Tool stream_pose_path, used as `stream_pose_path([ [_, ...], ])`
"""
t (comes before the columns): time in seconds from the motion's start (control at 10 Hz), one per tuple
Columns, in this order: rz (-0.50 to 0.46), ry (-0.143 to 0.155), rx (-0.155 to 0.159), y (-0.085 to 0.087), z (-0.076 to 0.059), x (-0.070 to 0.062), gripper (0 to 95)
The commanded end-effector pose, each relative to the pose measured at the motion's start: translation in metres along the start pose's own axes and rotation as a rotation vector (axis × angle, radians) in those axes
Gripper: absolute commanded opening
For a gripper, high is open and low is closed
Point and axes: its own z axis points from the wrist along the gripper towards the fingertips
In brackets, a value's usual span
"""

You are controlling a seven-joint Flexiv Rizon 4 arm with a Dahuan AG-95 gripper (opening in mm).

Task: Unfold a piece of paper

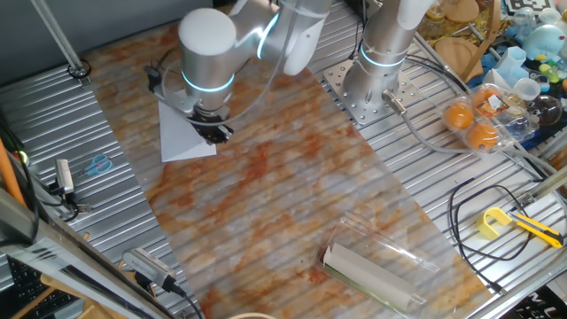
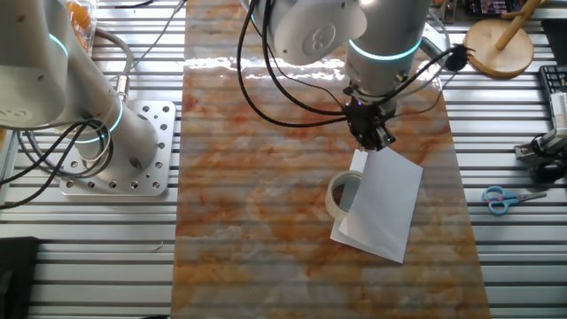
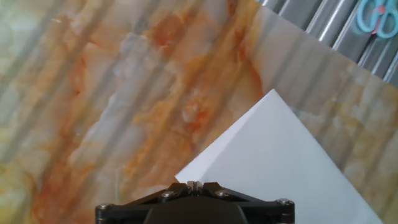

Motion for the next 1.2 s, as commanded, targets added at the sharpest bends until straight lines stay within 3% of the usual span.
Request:
stream_pose_path([
  [0.1,-0.016,0.003,-0.002,-0.009,-0.003,-0.001,0.0],
  [0.9,-0.095,0.017,0.001,-0.056,-0.022,-0.015,0.0],
  [1.2,-0.110,0.022,0.000,-0.071,-0.023,-0.024,0.0],
])
